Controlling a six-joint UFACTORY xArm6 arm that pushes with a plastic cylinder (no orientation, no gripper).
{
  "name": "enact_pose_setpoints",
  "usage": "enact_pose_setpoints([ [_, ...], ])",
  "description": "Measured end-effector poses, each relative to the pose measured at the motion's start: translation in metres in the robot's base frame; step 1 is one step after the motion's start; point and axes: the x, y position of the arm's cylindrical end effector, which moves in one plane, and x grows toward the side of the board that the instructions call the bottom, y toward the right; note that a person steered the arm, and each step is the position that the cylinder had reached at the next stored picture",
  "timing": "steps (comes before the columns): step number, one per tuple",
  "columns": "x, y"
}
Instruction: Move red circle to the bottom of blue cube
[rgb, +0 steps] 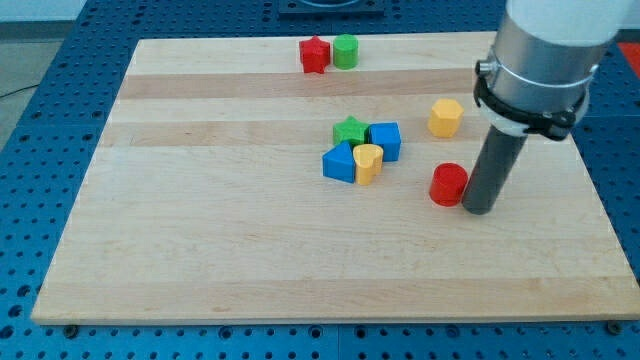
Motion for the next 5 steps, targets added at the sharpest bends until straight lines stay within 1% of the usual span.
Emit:
enact_pose_setpoints([
  [1, -0.004, -0.026],
  [2, -0.004, -0.035],
  [5, -0.016, -0.013],
])
